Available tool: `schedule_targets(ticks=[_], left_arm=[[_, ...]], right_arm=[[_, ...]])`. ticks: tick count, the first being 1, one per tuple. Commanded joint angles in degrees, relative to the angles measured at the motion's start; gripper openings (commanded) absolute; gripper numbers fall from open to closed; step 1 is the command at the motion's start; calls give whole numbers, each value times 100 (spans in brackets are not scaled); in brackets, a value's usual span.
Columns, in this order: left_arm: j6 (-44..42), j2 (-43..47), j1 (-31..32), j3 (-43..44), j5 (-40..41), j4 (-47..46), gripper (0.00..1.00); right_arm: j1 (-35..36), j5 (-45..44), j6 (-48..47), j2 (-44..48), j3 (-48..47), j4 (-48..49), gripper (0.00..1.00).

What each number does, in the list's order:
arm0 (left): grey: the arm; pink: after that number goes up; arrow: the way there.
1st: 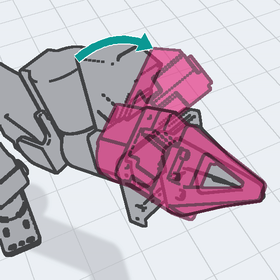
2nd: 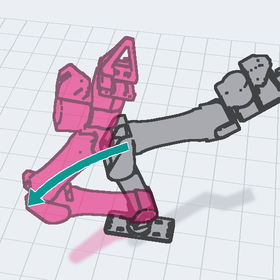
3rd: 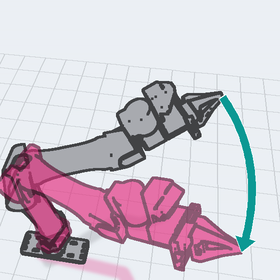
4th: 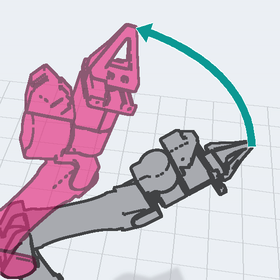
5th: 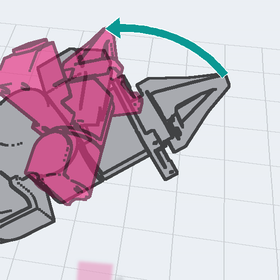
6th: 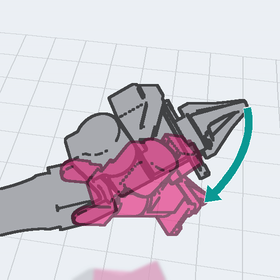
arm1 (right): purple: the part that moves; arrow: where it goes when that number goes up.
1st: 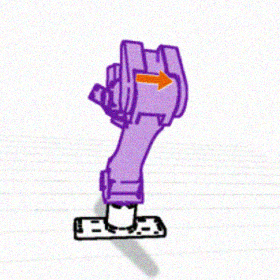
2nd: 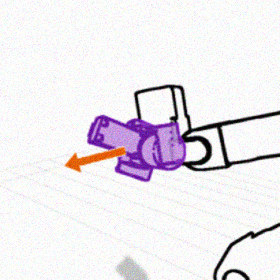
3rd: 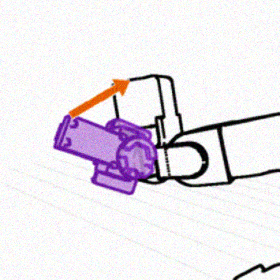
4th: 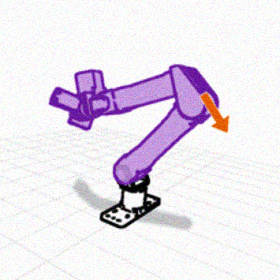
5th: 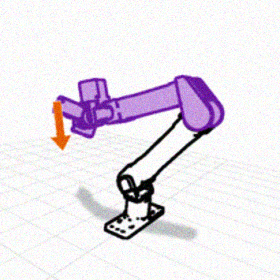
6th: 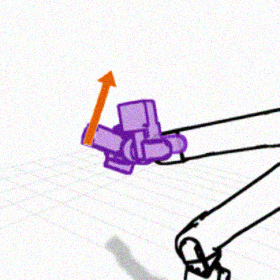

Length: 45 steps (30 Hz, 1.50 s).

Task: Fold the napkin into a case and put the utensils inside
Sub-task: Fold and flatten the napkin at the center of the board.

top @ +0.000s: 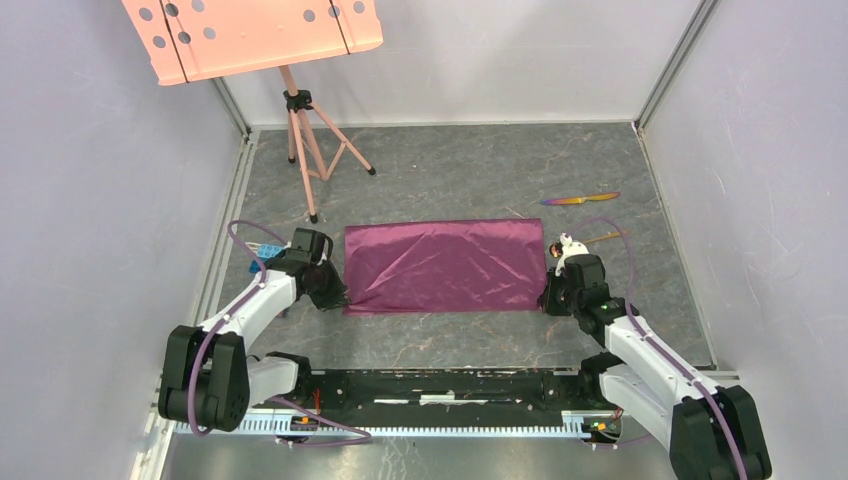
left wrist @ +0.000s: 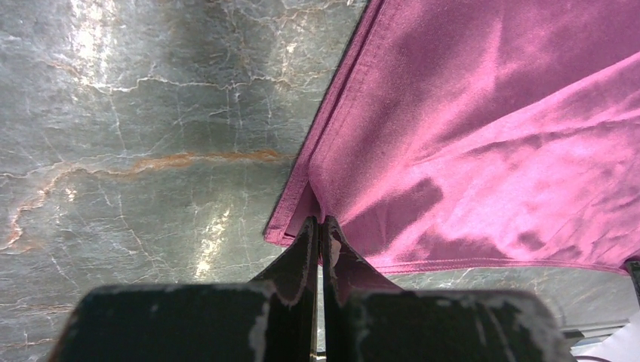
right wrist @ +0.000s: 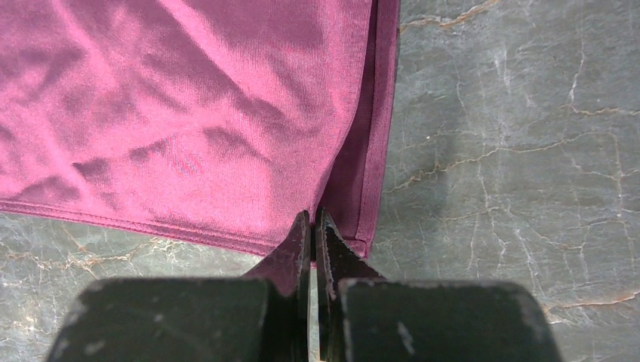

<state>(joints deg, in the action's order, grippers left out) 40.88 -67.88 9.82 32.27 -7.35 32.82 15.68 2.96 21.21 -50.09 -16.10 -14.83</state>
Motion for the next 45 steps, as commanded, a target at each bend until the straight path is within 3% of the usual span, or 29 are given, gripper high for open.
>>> schedule_targets(ticks=[1, 45], left_arm=[[179, -99, -11, -51, 131, -122, 2], [368, -118, -8, -136, 70, -67, 3]], right_arm=[[-19, -103, -8, -123, 23, 244, 0], [-17, -175, -165, -348, -361, 397, 3]])
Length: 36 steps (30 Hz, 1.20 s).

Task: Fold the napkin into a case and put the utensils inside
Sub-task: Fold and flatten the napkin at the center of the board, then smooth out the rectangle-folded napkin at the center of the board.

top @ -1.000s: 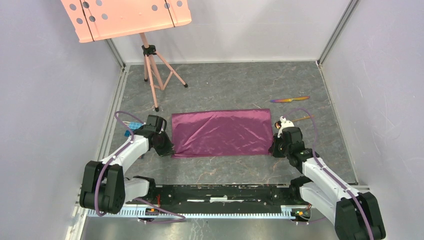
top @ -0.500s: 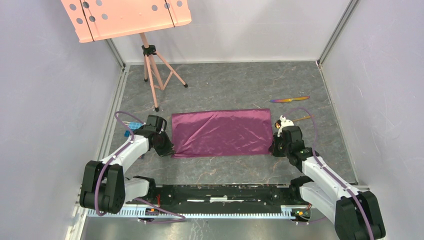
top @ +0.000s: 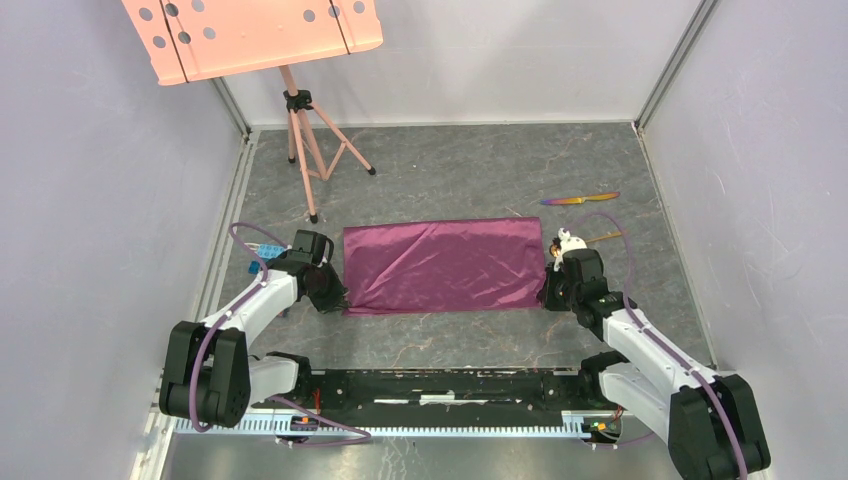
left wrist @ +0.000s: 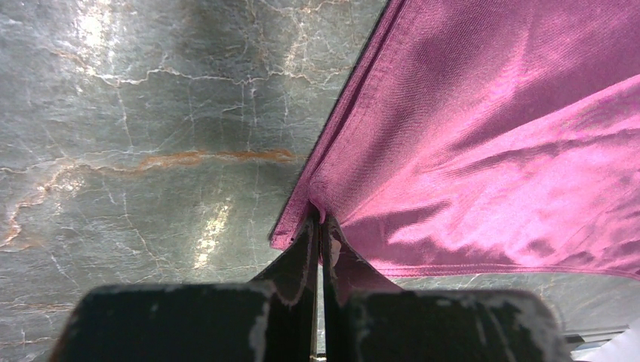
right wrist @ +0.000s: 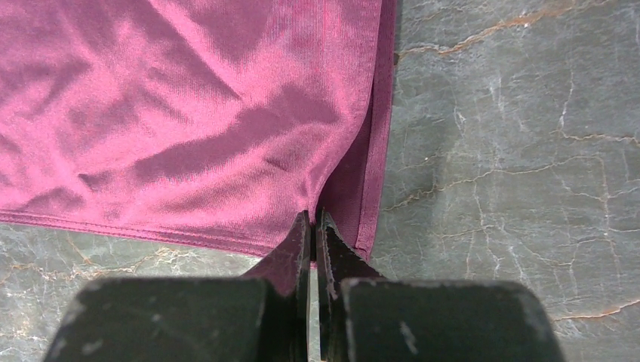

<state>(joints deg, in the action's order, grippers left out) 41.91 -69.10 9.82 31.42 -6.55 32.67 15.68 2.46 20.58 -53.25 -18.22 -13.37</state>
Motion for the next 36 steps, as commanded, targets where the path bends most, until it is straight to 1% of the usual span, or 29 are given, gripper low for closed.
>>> schedule_targets(ticks=[1, 3, 4, 6, 7, 9, 10, 12, 13, 15, 16, 17, 18, 19, 21, 24, 26, 29, 32, 33, 36], left_arm=[[272, 15, -7, -53, -14, -43, 3], [299, 54, -9, -59, -22, -8, 6], [321, 87, -8, -49, -31, 22, 9], [370, 213, -3, 29, 3, 190, 18], [387, 315, -13, 88, 39, 349, 25], [418, 715, -7, 264, 155, 704, 43], [431, 920, -9, 373, 184, 868, 54], [367, 1397, -9, 598, 185, 1129, 61], [318, 1558, -8, 694, 115, 1177, 64], [203, 1841, -7, 715, -236, 858, 71], [231, 1940, -6, 620, -458, 480, 74], [356, 1971, -7, 496, -760, 52, 77], [470, 1922, -2, 343, -1058, -609, 79], [587, 1786, 29, 238, -1281, -1086, 80], [653, 1322, 125, 219, -1239, -1990, 81], [466, 446, 204, 432, -1003, -2821, 82], [406, -66, 204, 548, -854, -3400, 83], [423, -611, 211, 651, -541, -4156, 85], [597, -1077, 196, 727, -193, -4473, 86], [631, -1183, 203, 752, -91, -4523, 88], [714, -1388, 206, 756, 119, -4894, 88]], right_arm=[[-20, -118, -104, -12, -147, 236, 3], [-16, -69, -94, 29, -180, 165, 4], [-13, -23, -90, 52, -185, 138, 6], [-17, 1, -119, 102, -290, -21, 20], [-17, -7, -146, 121, -411, -222, 25], [-13, -43, -266, 189, -809, -678, 40], [-13, -63, -348, 218, -1008, -877, 47], [-13, -210, -542, 223, -1387, -1271, 56], [-9, -202, -617, 230, -1524, -1306, 62], [-13, -9, -702, 217, -1612, -989, 73], [-13, 196, -690, 158, -1594, -713, 82], [-13, 483, -690, 8, -1612, -381, 87], [-13, 763, -704, -186, -1630, -29, 91], [-18, 936, -683, -457, -1658, 391, 93], [-54, 1184, -600, -1092, -1736, 1172, 95], [-202, 1877, -377, -2123, -1955, 2196, 90], [-310, 2208, -273, -2637, -2111, 2582, 89], [-479, 2423, -182, -3058, -2228, 2982, 89], [-710, 2450, -115, -3343, -2201, 3266, 90], [-824, 2546, -84, -3446, -2199, 3370, 90], [-1057, 2979, 95, -3835, -2152, 3789, 90]])
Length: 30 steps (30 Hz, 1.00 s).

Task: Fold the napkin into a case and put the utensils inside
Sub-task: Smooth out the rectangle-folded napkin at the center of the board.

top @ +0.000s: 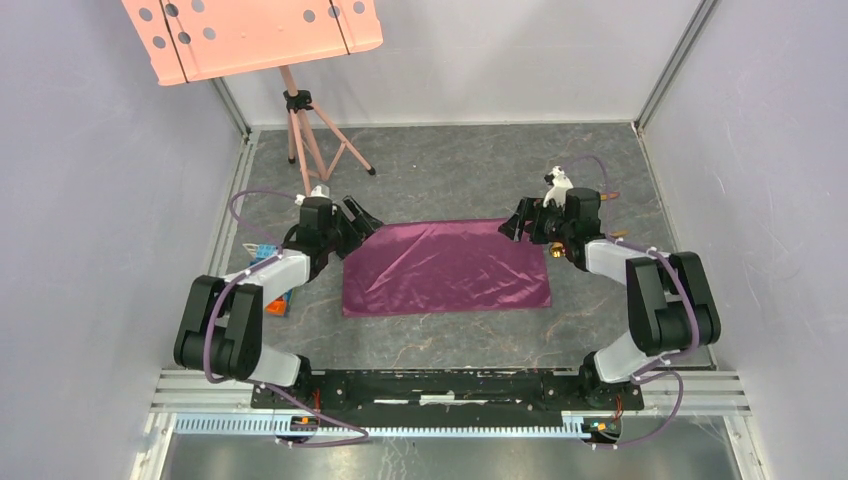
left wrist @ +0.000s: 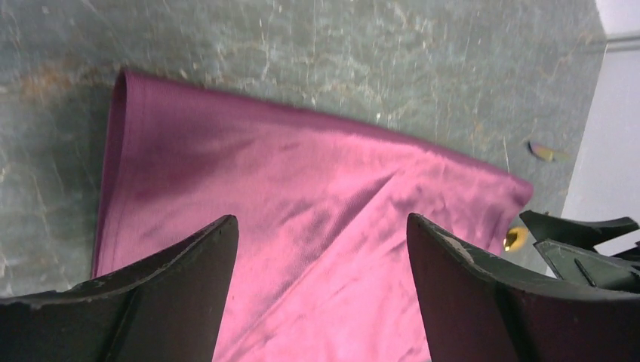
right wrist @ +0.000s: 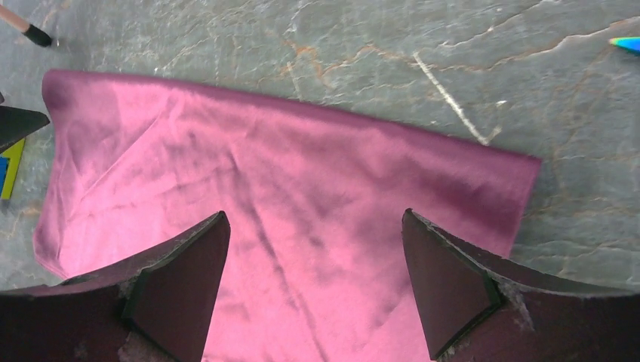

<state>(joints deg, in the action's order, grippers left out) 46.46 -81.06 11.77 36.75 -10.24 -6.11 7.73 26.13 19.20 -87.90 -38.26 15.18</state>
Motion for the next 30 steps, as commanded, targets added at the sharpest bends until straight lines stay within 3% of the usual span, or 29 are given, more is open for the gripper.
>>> schedule_targets(ticks=[1, 7, 10, 16, 23, 26, 30], left_arm=[[259, -278, 6, 263, 513, -1117, 88], [372, -796, -4, 450, 1131, -1033, 90], [389, -923, -12, 581, 1715, -343, 91], [-91, -519, 28, 843, 2091, 504, 100], [-528, -391, 487, 1755, 1396, 1120, 100], [-358, -784, 574, 1945, 787, 907, 100], [-95, -1508, 546, 2219, 661, 831, 100]], right_arm=[[-301, 702, 260, -508, -169, 1027, 90], [-527, 780, 336, -1143, -261, 1396, 89], [-592, 589, 91, -1235, -322, 1076, 89], [-488, -111, -308, -623, -609, -102, 89], [-122, 438, 118, -523, -1006, 38, 91], [-150, 604, 275, -805, -1055, 225, 91], [-226, 790, 344, -1163, -1090, 498, 91]])
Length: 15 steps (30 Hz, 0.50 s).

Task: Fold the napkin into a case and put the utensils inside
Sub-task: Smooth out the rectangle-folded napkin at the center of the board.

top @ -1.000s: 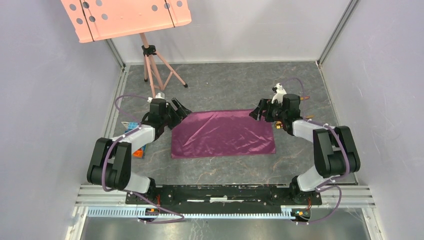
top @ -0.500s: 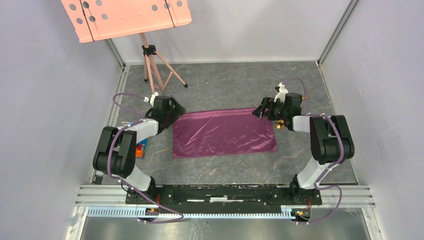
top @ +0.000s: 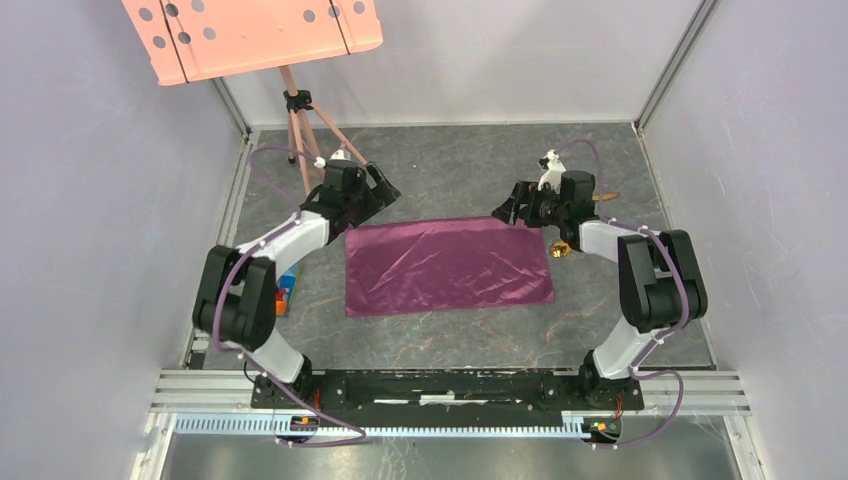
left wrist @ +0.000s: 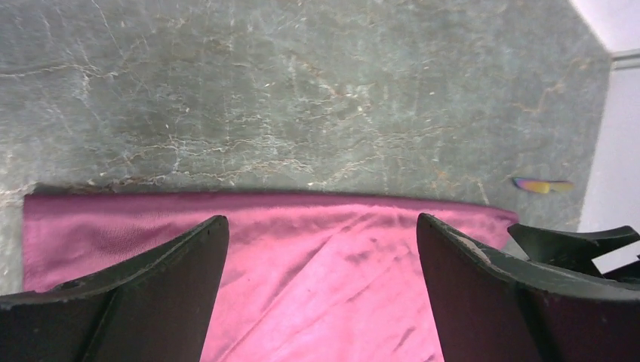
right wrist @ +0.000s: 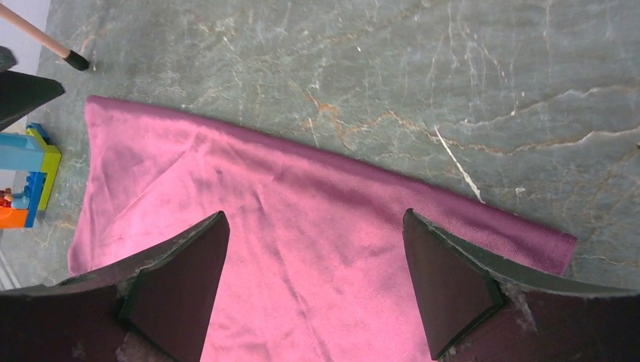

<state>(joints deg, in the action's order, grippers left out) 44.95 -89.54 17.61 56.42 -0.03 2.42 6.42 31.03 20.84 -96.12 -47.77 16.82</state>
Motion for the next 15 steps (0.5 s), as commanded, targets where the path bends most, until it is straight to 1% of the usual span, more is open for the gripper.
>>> schedule_targets(ticks=[1, 5, 6, 9, 12, 13, 15], left_arm=[[69, -794, -42, 329, -279, 6, 100], [113, -1222, -107, 346, -17, -45, 100], [102, -1292, -130, 318, 174, 5, 100], [-158, -1296, -154, 273, 492, 201, 100], [-293, -974, -112, 297, 594, 460, 100], [-323, -826, -107, 396, 520, 659, 100], [-304, -593, -92, 548, 215, 940, 100]], right_arm=[[-129, 348, 211, -422, -115, 435, 91], [-324, 365, 18, -670, -41, 520, 92], [-363, 348, -75, -717, -52, 446, 92], [-284, 179, -526, -678, -370, -356, 92], [-33, -682, -741, -146, -730, -1514, 92], [87, -1127, -784, 62, -897, -2211, 97], [328, -2302, -748, 335, -1300, -3382, 98]])
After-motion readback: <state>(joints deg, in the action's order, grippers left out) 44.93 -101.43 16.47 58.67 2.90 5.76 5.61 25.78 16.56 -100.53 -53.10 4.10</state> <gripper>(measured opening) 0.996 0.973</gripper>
